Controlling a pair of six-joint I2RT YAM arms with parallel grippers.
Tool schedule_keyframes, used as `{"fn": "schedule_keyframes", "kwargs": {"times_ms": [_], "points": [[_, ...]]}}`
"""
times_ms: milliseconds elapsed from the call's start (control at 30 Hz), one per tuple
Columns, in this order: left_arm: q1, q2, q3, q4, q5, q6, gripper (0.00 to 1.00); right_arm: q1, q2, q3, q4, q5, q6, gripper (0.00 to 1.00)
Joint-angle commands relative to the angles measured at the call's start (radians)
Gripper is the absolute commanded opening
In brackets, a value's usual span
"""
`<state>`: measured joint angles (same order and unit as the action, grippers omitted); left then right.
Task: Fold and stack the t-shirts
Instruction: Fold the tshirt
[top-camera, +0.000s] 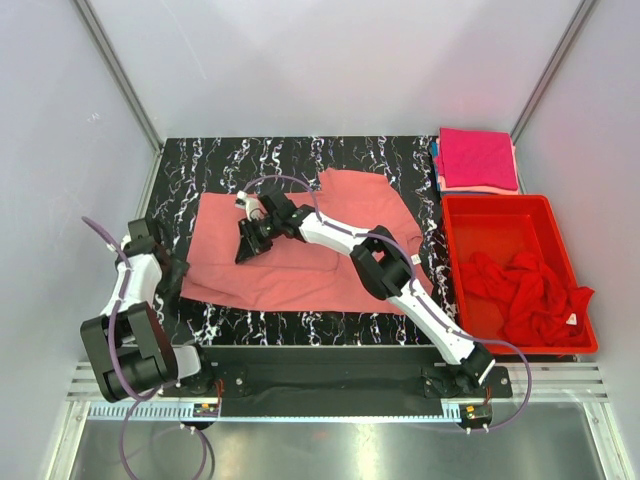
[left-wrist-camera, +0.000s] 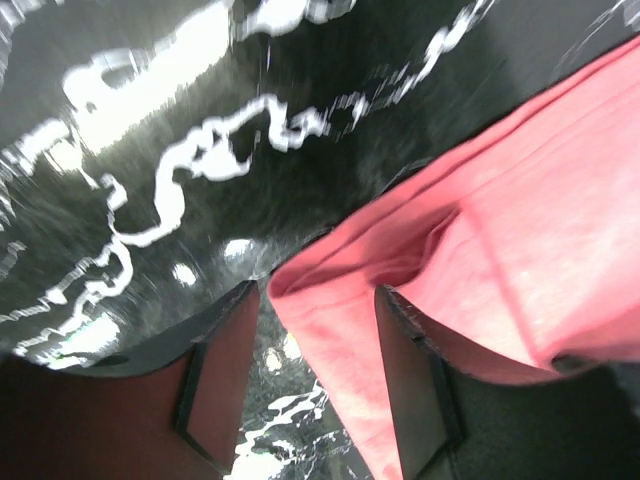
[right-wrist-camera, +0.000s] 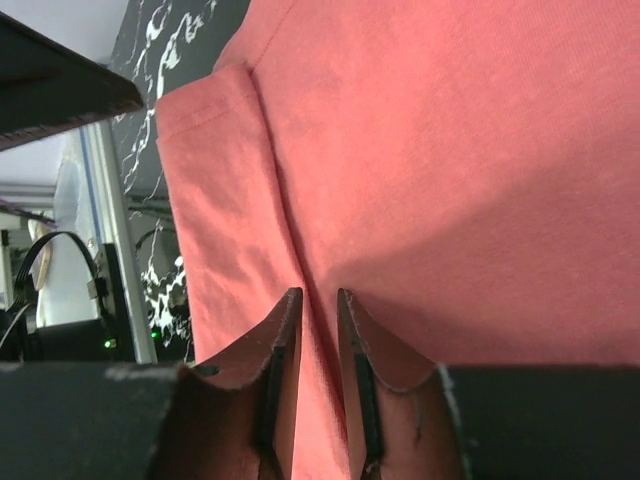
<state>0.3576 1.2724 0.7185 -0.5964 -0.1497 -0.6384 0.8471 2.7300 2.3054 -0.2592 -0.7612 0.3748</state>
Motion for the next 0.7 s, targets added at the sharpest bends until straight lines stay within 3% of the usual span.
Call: {"fn": "schedule_keyframes", "kwargs": {"times_ms": [0, 133, 267, 500, 667], "points": [[0.006, -0.015, 0.056, 0.018, -0.064, 0.052, 0.56, -0.005, -0.018, -0.011, -0.048, 0.140, -0.039, 0.28], [0.004, -0.013, 0.041, 0.128, 0.036, 0.068, 0.63, -0.063, 0.008, -0.011, -0.044, 0.204, 0.073, 0.28], [0.003, 0.051, 0.125, 0.142, 0.073, 0.074, 0.65, -0.106, 0.033, 0.021, -0.074, 0.241, 0.061, 0.29], [-0.046, 0.145, 0.207, 0.089, 0.033, 0.124, 0.59, -0.132, -0.006, 0.054, -0.083, 0.204, 0.018, 0.29], [-0.046, 0.097, 0.108, 0.251, 0.194, 0.174, 0.56, -0.131, -0.033, 0.040, 0.012, 0.106, 0.071, 0.33]]}}
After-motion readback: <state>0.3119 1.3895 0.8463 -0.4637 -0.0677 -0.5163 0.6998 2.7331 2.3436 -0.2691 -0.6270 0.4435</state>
